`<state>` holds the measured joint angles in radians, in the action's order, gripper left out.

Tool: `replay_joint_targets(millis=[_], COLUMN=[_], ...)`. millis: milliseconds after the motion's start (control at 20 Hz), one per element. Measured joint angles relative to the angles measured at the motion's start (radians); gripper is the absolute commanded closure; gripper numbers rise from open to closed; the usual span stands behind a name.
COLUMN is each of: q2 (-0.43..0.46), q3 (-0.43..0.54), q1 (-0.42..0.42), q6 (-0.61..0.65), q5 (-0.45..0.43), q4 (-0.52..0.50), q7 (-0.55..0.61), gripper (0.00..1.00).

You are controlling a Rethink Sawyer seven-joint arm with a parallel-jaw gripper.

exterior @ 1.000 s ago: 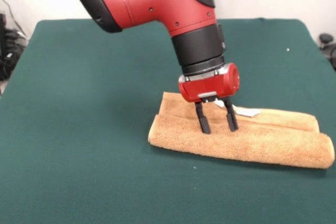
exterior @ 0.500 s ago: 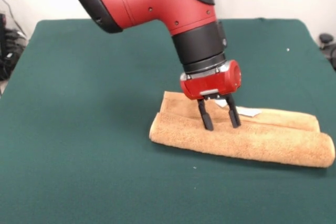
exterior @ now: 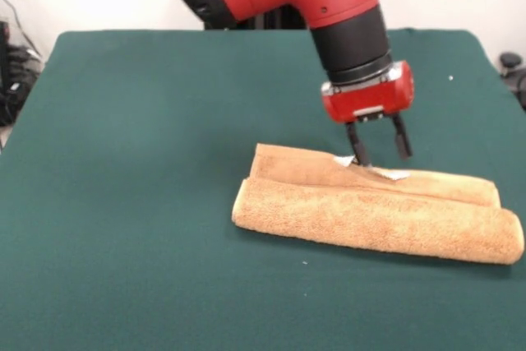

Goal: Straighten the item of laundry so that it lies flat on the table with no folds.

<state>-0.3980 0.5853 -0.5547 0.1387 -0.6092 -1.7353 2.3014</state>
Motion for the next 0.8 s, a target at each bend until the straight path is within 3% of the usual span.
replay_joint_targets(millis=[800], q2=[0.061], q3=[0.001], q1=[0.016], q6=[0.005], q5=[0.001], q4=[-0.019], q7=[0.0], gripper=[0.0])
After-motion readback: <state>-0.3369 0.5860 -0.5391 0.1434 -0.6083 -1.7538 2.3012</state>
